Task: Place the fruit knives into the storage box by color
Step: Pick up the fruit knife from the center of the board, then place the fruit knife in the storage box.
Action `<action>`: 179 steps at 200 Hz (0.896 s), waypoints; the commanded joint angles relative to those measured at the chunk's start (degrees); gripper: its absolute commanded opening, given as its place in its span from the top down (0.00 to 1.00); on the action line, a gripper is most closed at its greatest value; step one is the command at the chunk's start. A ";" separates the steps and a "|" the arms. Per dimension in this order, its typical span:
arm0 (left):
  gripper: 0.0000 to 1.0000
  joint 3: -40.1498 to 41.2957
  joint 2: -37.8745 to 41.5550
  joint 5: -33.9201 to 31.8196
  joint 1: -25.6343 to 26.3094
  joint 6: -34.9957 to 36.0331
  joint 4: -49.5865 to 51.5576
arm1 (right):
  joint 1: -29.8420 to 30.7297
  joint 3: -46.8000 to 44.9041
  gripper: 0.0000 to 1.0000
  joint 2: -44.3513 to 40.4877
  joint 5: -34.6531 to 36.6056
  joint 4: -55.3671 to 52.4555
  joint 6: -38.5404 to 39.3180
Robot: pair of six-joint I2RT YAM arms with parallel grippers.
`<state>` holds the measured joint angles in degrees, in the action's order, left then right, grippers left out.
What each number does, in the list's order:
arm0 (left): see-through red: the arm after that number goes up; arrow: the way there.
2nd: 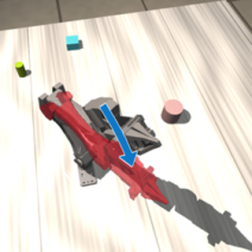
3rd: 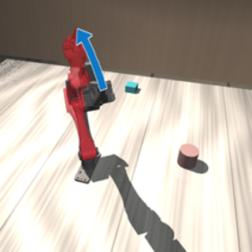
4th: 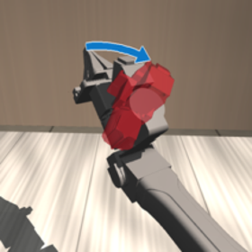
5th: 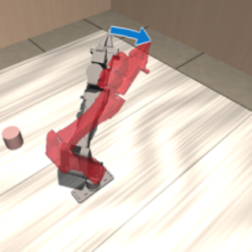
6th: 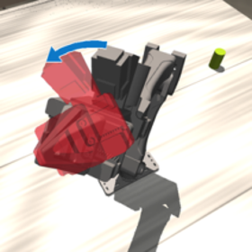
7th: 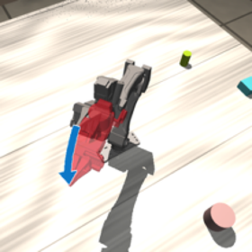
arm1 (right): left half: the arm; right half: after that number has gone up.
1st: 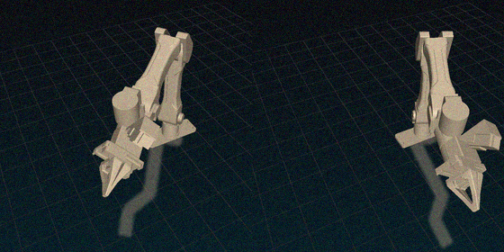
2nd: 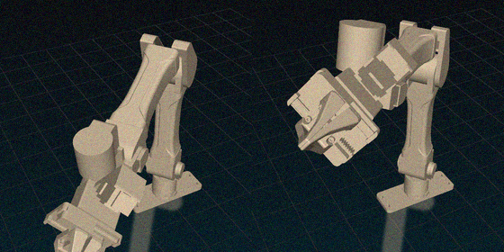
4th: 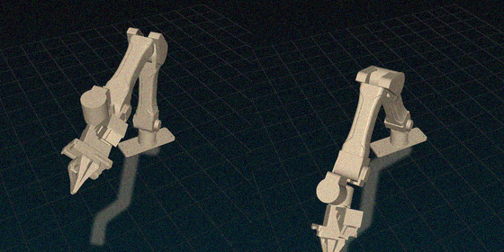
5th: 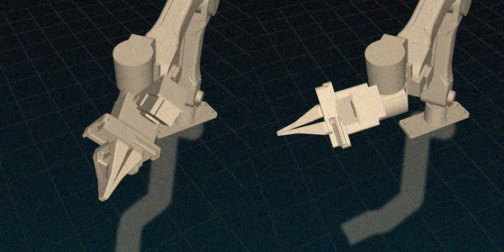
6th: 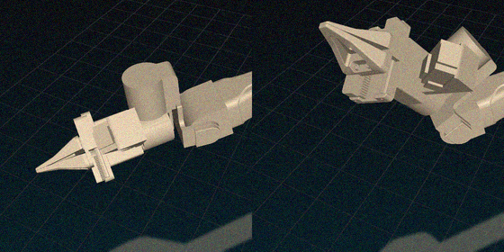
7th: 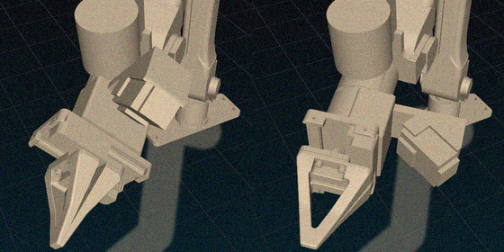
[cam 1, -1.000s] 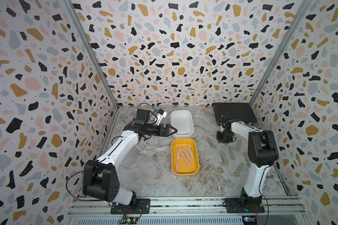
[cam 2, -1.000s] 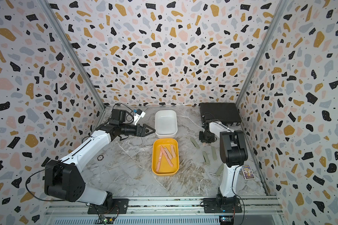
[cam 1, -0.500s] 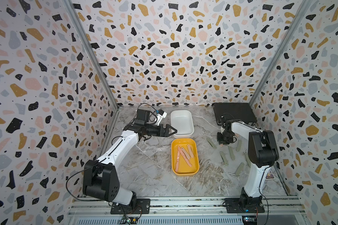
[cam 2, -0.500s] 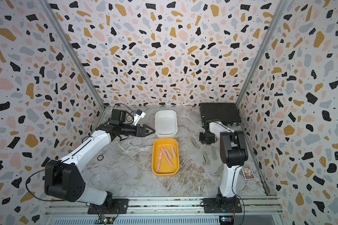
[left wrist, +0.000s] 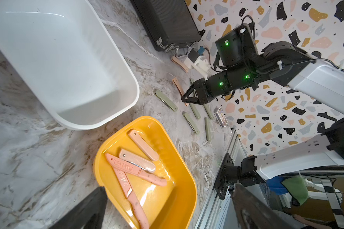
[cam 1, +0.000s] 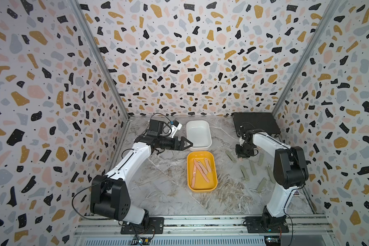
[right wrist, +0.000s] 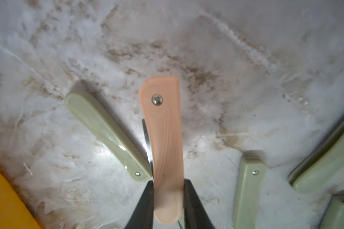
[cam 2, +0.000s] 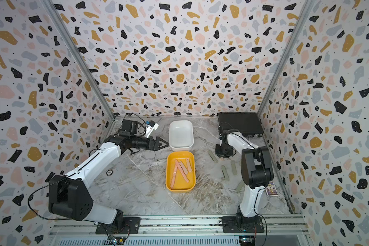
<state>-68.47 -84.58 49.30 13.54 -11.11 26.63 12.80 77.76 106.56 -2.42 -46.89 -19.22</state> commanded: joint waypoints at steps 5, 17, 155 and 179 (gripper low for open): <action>0.01 -2.64 1.04 -0.50 -0.64 1.53 0.67 | 2.34 1.93 0.78 -4.29 -0.40 -3.20 -0.19; 0.01 -2.82 1.12 -0.69 -0.88 1.77 1.13 | 3.63 2.33 0.78 -5.25 -0.57 -3.52 -0.63; 0.01 -0.33 7.10 -0.87 -5.72 7.94 10.35 | 25.72 12.21 0.78 -4.96 -0.24 -6.70 -5.19; 0.01 1.08 8.41 -0.87 -6.40 9.19 12.07 | 29.42 14.23 0.78 -2.85 -0.40 -6.61 -5.81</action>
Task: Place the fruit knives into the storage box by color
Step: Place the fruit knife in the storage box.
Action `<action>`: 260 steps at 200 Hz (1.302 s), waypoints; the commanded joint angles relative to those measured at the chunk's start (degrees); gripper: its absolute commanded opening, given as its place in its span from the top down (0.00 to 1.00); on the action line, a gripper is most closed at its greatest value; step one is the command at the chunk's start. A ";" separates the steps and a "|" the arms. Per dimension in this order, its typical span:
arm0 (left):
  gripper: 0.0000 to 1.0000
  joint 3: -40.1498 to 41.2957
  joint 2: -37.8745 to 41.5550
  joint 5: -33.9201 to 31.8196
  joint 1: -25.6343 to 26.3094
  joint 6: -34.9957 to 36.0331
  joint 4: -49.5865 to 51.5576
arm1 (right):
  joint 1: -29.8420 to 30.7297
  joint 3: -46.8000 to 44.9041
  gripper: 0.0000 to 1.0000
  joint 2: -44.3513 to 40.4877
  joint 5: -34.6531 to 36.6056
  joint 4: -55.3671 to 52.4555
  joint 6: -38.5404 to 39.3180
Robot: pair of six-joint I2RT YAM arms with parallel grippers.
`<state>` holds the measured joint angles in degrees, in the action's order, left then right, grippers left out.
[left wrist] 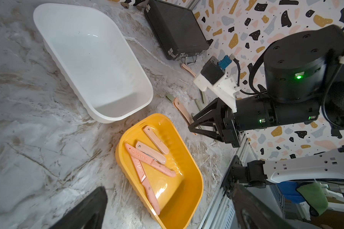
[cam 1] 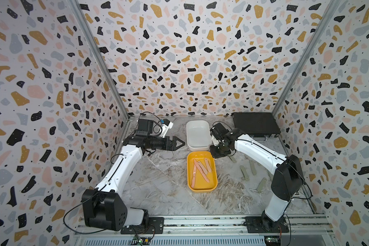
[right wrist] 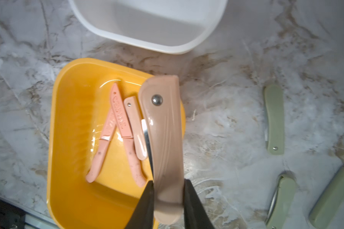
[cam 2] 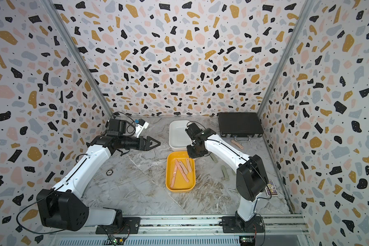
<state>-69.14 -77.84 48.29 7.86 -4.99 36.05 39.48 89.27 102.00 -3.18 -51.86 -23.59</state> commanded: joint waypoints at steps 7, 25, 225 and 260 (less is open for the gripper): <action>0.01 2.21 2.10 0.13 -0.82 3.20 2.80 | 3.57 3.17 0.77 2.35 0.20 -1.45 -1.57; 0.01 3.60 2.94 0.13 -0.87 3.49 2.88 | 5.43 3.54 0.77 3.98 -0.20 -1.08 -1.91; 0.01 6.74 2.38 1.37 -1.06 2.98 1.04 | 8.78 -0.02 0.72 12.93 0.29 4.61 -2.84; 0.01 6.69 2.44 1.54 -1.09 2.97 0.90 | 8.51 0.19 0.51 10.55 1.24 4.58 -2.82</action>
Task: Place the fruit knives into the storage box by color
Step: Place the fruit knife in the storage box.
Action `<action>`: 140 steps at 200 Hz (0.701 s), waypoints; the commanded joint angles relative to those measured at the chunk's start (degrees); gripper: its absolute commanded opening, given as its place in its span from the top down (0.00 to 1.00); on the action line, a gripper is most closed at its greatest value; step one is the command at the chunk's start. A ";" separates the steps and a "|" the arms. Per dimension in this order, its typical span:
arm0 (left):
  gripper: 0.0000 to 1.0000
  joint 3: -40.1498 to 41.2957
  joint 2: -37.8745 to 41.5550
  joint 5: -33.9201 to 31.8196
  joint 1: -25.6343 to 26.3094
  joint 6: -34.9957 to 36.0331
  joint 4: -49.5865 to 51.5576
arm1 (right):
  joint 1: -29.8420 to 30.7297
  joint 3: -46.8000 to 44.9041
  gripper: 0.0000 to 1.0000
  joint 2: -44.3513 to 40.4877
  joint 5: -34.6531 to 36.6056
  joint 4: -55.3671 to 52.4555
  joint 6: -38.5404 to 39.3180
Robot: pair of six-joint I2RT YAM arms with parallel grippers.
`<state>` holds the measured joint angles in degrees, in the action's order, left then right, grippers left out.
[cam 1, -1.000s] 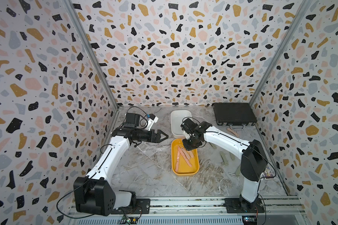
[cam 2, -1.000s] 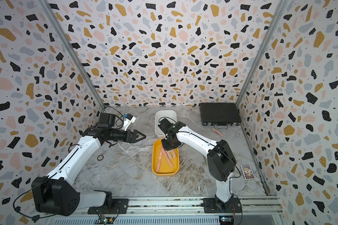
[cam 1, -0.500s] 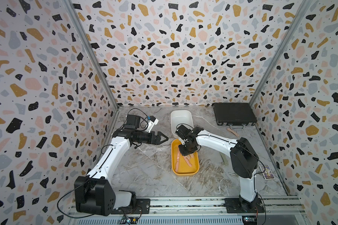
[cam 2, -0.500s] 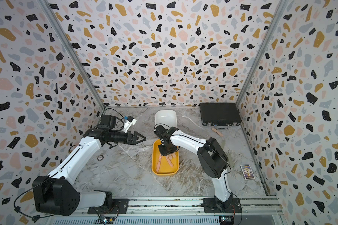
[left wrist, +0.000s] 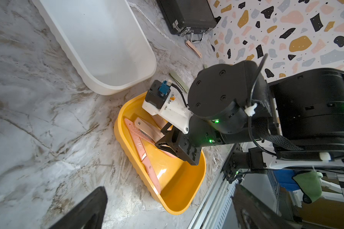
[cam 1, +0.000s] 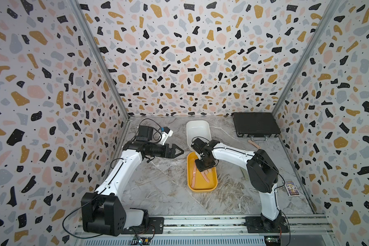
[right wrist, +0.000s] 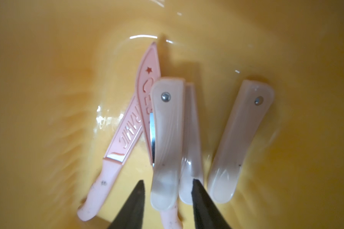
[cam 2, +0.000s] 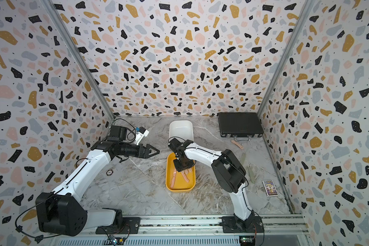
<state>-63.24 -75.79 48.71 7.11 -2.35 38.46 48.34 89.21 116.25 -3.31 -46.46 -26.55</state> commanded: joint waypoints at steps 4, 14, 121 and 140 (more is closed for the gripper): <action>0.01 0.84 0.43 1.13 -0.35 0.39 -1.55 | -0.35 0.24 0.49 -4.02 1.53 -0.81 0.09; 0.01 0.70 0.51 1.13 -0.35 0.37 -1.59 | -0.59 0.22 0.45 -4.82 2.04 -0.83 -0.04; 0.01 -14.18 -6.19 3.89 -0.35 1.21 0.37 | -10.14 -0.58 0.25 -15.06 14.16 -0.56 6.75; 0.01 -17.64 -8.84 4.88 -0.27 0.40 -0.52 | -13.37 -0.21 0.24 -15.83 15.31 -0.77 8.43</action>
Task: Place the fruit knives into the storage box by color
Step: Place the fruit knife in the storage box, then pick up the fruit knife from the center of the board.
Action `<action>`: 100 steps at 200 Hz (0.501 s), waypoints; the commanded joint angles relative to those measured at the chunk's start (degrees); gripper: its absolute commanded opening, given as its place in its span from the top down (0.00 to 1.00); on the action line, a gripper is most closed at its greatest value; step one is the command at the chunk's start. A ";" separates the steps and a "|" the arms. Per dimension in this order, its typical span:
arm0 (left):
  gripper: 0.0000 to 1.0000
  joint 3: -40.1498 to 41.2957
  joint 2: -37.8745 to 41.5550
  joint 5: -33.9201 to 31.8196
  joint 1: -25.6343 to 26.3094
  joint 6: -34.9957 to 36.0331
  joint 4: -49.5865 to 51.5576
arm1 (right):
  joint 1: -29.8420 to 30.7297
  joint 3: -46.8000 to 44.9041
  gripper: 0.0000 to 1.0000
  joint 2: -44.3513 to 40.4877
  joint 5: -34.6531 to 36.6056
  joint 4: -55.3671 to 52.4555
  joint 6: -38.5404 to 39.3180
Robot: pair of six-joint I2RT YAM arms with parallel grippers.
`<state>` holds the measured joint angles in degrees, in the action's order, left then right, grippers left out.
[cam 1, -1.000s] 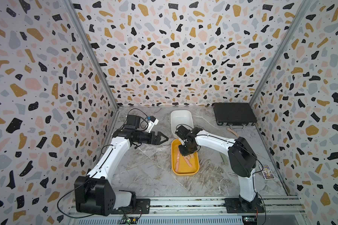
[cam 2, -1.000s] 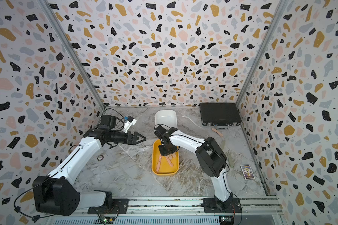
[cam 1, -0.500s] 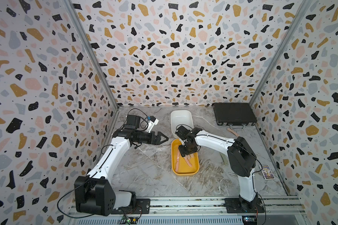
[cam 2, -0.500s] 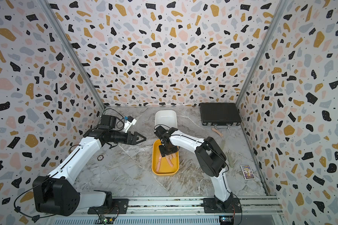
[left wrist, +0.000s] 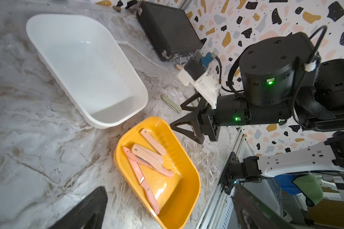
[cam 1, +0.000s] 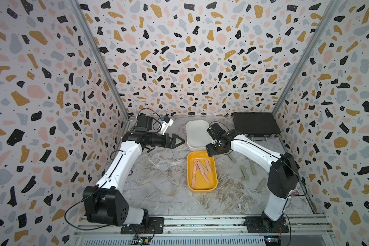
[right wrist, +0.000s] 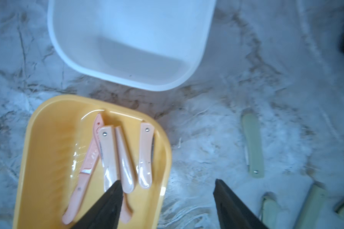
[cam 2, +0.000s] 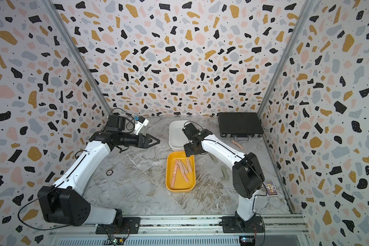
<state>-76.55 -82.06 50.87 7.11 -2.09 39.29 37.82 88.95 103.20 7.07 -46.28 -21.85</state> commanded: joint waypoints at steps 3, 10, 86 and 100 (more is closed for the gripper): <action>0.01 -4.78 -3.04 2.80 -0.26 -0.10 -1.51 | -3.40 0.16 0.24 -2.90 4.89 -0.88 4.04; 0.01 -5.90 -3.88 3.04 -0.26 -0.70 -2.14 | -4.73 0.03 0.24 -3.21 5.05 -0.60 4.70; 0.01 -12.55 -11.73 2.83 2.87 -7.16 -9.61 | -20.18 3.30 0.22 -1.13 1.20 -0.56 3.83; 0.01 -12.65 -12.53 2.74 3.63 -7.95 -10.55 | -22.48 4.13 0.21 0.27 0.69 -0.75 3.98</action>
<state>-87.26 -93.62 52.86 9.28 -7.64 32.86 18.04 89.93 102.06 9.30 -46.11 -17.96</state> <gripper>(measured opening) 0.991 0.786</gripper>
